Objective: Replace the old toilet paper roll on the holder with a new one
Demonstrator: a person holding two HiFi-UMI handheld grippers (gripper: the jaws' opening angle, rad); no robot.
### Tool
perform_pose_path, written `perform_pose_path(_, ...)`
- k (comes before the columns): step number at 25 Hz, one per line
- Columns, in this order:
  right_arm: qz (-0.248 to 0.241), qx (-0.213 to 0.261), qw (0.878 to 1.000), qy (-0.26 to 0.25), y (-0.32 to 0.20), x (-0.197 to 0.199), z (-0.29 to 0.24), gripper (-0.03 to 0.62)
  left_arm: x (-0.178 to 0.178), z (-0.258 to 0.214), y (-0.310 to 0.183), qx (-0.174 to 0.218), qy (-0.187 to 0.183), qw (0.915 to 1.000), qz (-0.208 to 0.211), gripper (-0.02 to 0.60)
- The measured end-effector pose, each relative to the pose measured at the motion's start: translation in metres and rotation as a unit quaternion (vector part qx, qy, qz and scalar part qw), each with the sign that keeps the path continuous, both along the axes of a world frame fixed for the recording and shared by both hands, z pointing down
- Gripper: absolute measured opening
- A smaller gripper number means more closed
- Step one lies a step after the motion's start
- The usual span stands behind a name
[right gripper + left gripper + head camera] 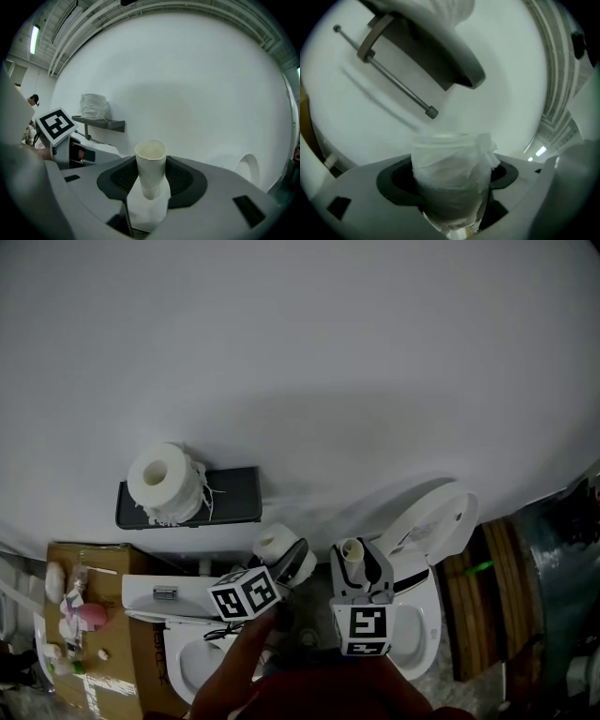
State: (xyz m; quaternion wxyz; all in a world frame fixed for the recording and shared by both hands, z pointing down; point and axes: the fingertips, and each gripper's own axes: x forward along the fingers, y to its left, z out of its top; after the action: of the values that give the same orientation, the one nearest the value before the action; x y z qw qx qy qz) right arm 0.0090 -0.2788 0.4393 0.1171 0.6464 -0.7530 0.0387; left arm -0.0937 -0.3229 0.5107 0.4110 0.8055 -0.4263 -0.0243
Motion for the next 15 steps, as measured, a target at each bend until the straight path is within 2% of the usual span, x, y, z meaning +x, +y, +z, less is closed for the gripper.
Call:
perform_pose_path(4, 0.01, -0.002, 1.0, 0.001, -0.002, 0.016, 0.004, 0.187, 0.001, 0.002, -0.021, -0.037, 0.093, 0.994, -0.045, 0.434)
perform_pose_path(8, 0.012, -0.002, 1.0, 0.007, -0.007, 0.025, 0.006, 0.187, -0.006, -0.005, -0.039, -0.031, 0.157, 0.9831, -0.089, 0.433)
perform_pose_path(11, 0.01, -0.005, 1.0, 0.008, -0.016, 0.026, 0.009, 0.187, -0.013, -0.01, -0.052, -0.027, 0.21, 0.9705, -0.115, 0.434)
perform_pose_path(15, 0.005, -0.006, 1.0, 0.008, -0.025, 0.025, 0.007, 0.187, -0.025, -0.026, -0.064, 0.0, 0.278, 0.9504, -0.139, 0.433)
